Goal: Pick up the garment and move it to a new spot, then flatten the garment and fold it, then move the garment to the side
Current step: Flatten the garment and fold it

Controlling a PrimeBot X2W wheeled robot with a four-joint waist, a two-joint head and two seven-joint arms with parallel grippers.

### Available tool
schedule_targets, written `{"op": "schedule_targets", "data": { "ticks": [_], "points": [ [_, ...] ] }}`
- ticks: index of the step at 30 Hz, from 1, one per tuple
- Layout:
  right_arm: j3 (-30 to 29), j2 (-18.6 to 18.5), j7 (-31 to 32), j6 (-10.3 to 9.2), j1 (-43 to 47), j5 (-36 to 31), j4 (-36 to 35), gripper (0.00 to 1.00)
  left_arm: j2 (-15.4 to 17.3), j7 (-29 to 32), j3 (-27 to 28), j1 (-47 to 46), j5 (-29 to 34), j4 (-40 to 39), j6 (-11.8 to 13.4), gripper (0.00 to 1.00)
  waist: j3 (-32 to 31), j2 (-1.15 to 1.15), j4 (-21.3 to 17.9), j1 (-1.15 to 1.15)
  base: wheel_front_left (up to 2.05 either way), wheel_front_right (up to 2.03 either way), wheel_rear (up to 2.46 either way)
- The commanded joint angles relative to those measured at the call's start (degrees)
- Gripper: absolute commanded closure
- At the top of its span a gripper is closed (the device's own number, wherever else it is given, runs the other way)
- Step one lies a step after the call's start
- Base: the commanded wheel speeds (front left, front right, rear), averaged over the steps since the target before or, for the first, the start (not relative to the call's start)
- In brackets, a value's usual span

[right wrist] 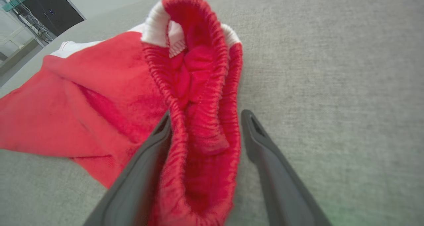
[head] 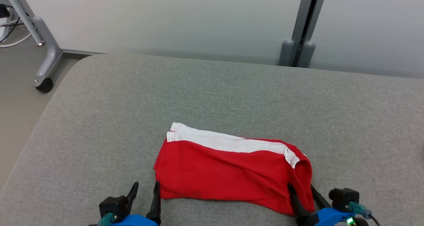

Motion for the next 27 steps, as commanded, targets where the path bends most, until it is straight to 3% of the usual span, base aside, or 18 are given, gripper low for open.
{"op": "schedule_targets", "data": {
  "ticks": [1,3,6,12,21,27],
  "points": [
    [1.77,0.34,0.48,0.02,0.28,1.14,1.33,0.0,0.01,-0.25,0.32,-0.75,0.47,0.18,-0.23,0.0,0.12,0.0,-0.15,0.0,0.0,0.0,0.0],
    [3.33,0.36,0.5,0.03,0.07,3.46,1.77,0.28,-0.16,-0.24,0.61,-1.04,0.95,0.33,-0.49,0.0,0.27,0.0,-0.36,0.0,0.0,0.0,0.0],
    [4.65,0.4,0.49,0.03,-0.15,5.98,1.3,1.0,-0.32,-0.25,0.97,-1.26,1.68,0.51,-0.74,0.0,0.41,0.0,-0.61,0.0,0.0,0.0,0.0],
    [1.32,0.07,0.27,0.01,-0.29,8.03,-0.19,1.0,-0.64,-0.25,1.6,-1.01,2.78,0.45,-1.29,0.0,-0.04,0.0,-1.59,0.0,0.0,0.0,0.0],
    [-9.27,-0.78,0.2,0.0,1.51,4.63,-1.07,1.0,-1.0,-0.25,1.69,1.03,2.9,1.36,-1.82,0.0,-2.3,0.0,-5.57,0.0,0.0,0.0,0.0],
    [-8.04,-0.73,0.21,0.01,0.03,5.26,-2.84,1.0,-1.08,-0.26,0.4,0.43,2.43,2.0,-2.0,0.0,-2.56,0.0,-6.64,0.0,0.0,0.0,0.0]
  ]
}}
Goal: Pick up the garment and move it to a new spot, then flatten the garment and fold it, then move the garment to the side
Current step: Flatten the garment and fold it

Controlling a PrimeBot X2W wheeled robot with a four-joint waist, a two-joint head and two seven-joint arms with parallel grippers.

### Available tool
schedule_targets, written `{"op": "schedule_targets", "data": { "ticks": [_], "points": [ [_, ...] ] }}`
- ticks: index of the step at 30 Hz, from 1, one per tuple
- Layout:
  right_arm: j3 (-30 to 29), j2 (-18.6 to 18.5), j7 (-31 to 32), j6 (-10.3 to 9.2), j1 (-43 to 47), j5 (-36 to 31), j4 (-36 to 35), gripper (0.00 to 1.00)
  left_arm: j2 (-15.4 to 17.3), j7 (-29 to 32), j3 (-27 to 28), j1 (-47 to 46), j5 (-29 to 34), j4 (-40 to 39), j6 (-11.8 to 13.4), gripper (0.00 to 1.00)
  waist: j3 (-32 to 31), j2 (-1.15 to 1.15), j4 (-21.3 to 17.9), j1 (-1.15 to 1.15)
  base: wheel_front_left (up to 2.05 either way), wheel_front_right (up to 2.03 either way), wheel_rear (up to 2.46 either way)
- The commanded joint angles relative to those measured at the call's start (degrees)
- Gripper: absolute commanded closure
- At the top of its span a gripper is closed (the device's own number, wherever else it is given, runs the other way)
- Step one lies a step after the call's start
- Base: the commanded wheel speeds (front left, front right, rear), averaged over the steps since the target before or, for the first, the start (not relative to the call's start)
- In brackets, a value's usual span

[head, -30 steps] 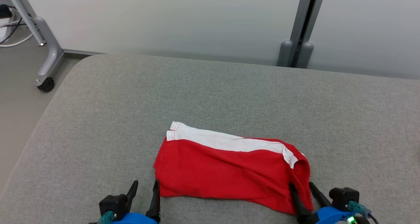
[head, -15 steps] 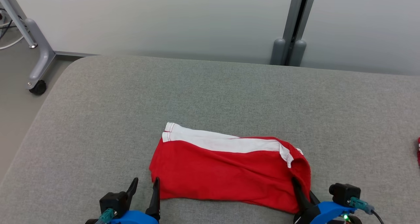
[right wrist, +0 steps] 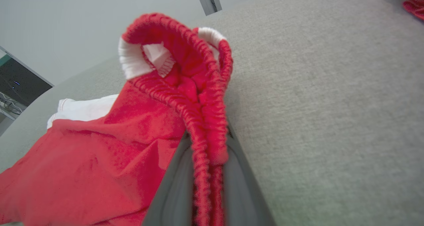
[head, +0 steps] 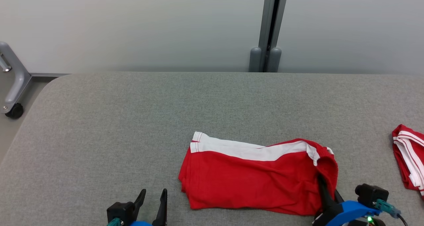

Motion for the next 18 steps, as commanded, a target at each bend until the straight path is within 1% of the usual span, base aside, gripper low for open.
{"op": "schedule_targets", "data": {
  "ticks": [1,5,9,13,18],
  "points": [
    [1.71,0.39,0.0,0.0,-1.18,1.29,-1.3,1.0,0.02,-0.26,-0.44,-0.43,-0.39,0.27,-0.33,0.0,-0.05,0.0,0.02,0.0,0.0,0.0,0.0],
    [8.32,0.8,0.0,0.01,-2.34,3.74,-5.88,1.0,-0.01,-0.25,-2.33,-0.5,-1.62,0.6,-0.44,0.0,-0.23,0.0,1.16,0.0,0.0,0.0,0.0],
    [13.89,0.94,0.0,0.0,-2.79,5.79,-9.14,1.0,-0.01,-0.26,-3.98,-1.0,-2.74,0.66,-0.48,0.0,-0.5,0.0,3.95,0.0,0.0,0.0,0.0],
    [18.27,1.01,0.0,0.0,-4.5,6.26,-9.23,1.0,-0.01,-0.25,-4.84,-1.42,-3.07,0.73,-0.32,0.0,-0.41,0.0,7.77,0.0,0.0,0.0,0.0],
    [21.68,1.02,0.0,0.0,-7.14,5.89,-7.0,1.0,-0.03,-0.25,-5.59,-1.53,-3.41,0.97,-0.17,0.0,0.33,0.0,12.46,0.0,0.0,0.0,0.0]
  ]
}}
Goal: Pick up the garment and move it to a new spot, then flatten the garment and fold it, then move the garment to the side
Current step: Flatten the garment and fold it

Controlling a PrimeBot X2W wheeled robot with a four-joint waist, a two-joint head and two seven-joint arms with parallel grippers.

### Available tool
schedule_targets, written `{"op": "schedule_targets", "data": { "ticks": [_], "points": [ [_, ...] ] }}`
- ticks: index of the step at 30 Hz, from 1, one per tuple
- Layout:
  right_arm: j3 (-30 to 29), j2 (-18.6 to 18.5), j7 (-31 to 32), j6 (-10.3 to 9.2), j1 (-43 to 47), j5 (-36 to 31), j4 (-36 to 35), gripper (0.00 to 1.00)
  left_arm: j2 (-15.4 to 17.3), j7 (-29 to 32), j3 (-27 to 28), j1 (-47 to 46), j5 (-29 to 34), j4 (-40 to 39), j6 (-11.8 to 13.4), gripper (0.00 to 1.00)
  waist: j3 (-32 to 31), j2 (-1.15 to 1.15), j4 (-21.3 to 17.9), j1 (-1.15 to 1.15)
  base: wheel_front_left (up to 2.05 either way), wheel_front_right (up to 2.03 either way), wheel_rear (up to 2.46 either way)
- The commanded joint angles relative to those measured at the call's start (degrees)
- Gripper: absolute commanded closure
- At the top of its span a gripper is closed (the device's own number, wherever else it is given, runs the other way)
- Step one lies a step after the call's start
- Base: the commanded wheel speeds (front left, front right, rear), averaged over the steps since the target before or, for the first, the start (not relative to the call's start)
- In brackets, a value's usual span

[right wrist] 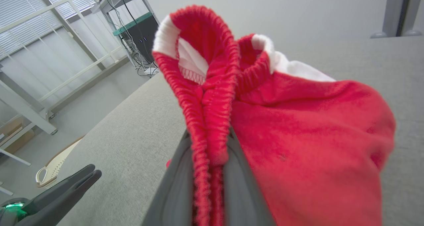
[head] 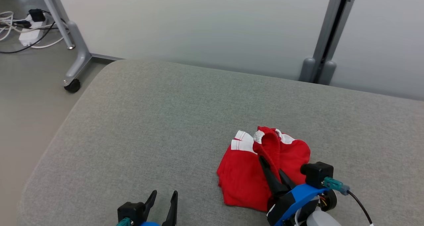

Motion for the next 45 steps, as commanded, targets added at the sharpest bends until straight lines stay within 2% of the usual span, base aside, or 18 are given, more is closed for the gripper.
{"op": "schedule_targets", "data": {
  "ticks": [1,2,3,4,5,9,14,18,24,29,39,45],
  "points": [
    [1.11,-0.08,-0.01,0.0,-1.78,-0.84,1.25,1.0,-0.02,-0.25,-0.14,-0.71,-0.01,0.08,-0.15,0.0,1.49,0.0,2.37,0.0,0.0,0.0,0.0],
    [1.6,-0.06,-0.01,0.0,-2.36,-0.65,1.7,0.98,-0.02,-0.24,-0.18,-0.71,-0.08,0.18,-0.16,0.0,1.63,0.0,3.03,0.0,0.0,0.0,0.0],
    [1.94,-0.07,-0.01,0.0,-2.91,-0.47,2.3,0.8,-0.02,-0.24,-0.24,-0.78,-0.09,0.22,-0.17,0.0,1.8,0.0,3.62,0.0,0.0,0.0,0.0],
    [2.08,-0.09,-0.01,0.0,-3.42,-0.77,3.01,0.51,-0.02,-0.25,-0.24,-0.85,-0.14,0.18,-0.15,0.0,1.97,0.0,4.04,0.0,0.0,0.0,0.0],
    [2.63,-0.09,-0.01,0.0,-3.87,-1.19,3.51,0.0,-0.02,-0.25,-0.14,-0.89,-0.29,0.06,-0.08,0.0,2.08,0.0,4.31,0.0,0.0,0.0,0.0],
    [3.89,-0.06,0.0,0.0,-4.72,-0.88,3.19,0.0,-0.02,-0.25,0.8,-1.13,-0.03,-0.1,0.33,0.0,2.34,0.0,3.95,0.0,0.0,0.0,0.0],
    [4.41,-0.11,-0.01,0.0,-4.24,-1.3,0.31,0.0,-0.03,-0.25,2.77,-1.4,1.37,-1.17,0.86,0.0,2.09,0.0,1.11,0.0,0.0,0.0,0.0],
    [0.41,-0.11,-0.01,0.0,-2.76,-5.51,-1.58,0.0,-0.02,-0.24,4.39,-1.76,2.94,-2.87,1.05,0.0,1.77,0.0,-1.88,0.0,0.0,0.0,0.0],
    [-10.33,-0.06,-0.01,0.0,1.31,-13.99,-4.59,0.0,0.02,-0.24,6.95,-1.09,6.75,-6.65,1.5,0.0,1.1,0.0,-6.1,0.0,0.0,0.0,0.0],
    [-17.48,-0.04,0.0,0.0,5.0,-18.11,-8.32,0.0,0.03,-0.25,9.13,0.05,9.06,-8.99,1.29,0.0,0.93,0.0,-8.89,0.0,0.0,0.0,0.0],
    [-20.95,-0.04,-0.01,0.0,11.16,-23.41,-8.71,0.0,-0.01,-0.25,11.51,5.4,12.57,-13.42,1.93,0.0,-0.72,0.0,-12.73,0.0,0.0,0.0,0.0],
    [-21.06,-0.06,-0.01,0.0,12.99,-23.23,-7.46,0.0,-0.01,-0.24,11.19,7.74,13.39,-15.23,2.58,0.0,-1.62,0.0,-13.49,0.0,0.0,0.0,0.0]
  ]
}}
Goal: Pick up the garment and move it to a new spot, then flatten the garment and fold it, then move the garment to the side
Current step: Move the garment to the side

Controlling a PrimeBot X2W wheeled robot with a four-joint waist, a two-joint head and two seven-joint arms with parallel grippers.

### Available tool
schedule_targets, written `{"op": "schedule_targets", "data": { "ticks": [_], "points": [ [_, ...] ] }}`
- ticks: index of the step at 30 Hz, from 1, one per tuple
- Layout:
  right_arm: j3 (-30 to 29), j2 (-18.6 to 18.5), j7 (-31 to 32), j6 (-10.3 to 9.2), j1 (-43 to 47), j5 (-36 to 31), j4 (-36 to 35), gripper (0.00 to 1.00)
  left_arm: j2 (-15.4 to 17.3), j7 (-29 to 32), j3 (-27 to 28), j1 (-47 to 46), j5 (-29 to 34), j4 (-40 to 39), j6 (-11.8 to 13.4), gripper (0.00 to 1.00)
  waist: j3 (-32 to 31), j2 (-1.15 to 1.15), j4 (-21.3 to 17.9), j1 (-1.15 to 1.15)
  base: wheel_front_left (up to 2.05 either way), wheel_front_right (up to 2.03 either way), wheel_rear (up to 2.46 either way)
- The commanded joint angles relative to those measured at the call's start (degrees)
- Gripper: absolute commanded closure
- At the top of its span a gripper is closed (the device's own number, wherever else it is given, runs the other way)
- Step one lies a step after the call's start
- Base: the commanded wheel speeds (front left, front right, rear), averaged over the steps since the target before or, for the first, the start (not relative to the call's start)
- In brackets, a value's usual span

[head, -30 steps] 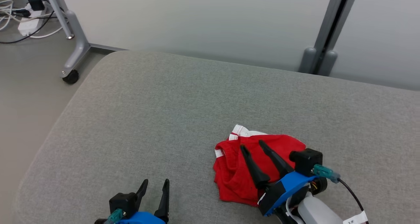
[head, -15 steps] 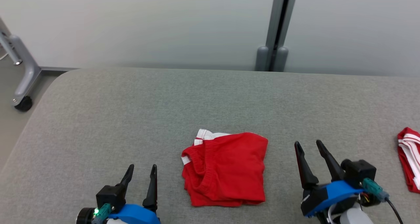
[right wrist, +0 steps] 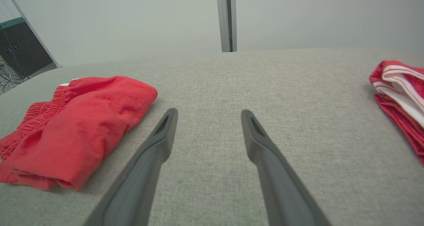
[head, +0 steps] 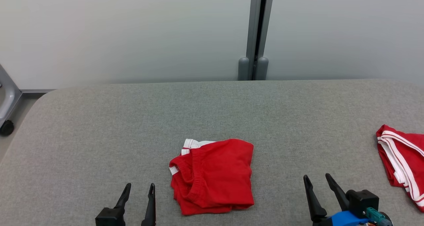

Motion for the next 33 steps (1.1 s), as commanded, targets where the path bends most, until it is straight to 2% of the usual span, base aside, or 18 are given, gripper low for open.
{"op": "schedule_targets", "data": {
  "ticks": [1,13,21,26,33],
  "points": [
    [0.07,-0.07,0.01,0.0,0.84,0.2,-0.18,0.0,0.01,-0.24,0.06,0.72,0.41,-0.66,0.43,0.0,-0.33,0.0,-0.27,0.0,0.0,0.0,0.0],
    [1.48,-0.06,0.01,0.0,0.63,2.32,0.53,0.0,0.01,-0.24,-1.09,1.51,0.44,-2.13,0.57,0.0,-0.48,0.0,0.0,0.0,0.0,0.0,0.0],
    [10.13,-0.09,0.01,0.0,-7.45,6.35,0.85,0.0,0.0,-0.24,-2.84,0.12,-0.49,-0.99,0.19,0.0,1.64,0.0,3.45,0.0,0.0,0.0,0.0],
    [13.17,-0.1,0.01,0.0,-12.87,5.57,4.99,0.0,-0.01,-0.24,-3.99,-1.26,-1.12,-0.61,0.11,0.0,3.66,0.0,6.98,0.0,0.0,0.0,0.0],
    [11.52,-0.14,0.01,0.0,-16.42,4.68,13.99,0.0,-0.02,-0.24,-5.09,-2.56,-1.68,-0.37,0.12,0.0,6.2,0.0,10.77,0.0,0.0,0.0,0.0]
  ]
}}
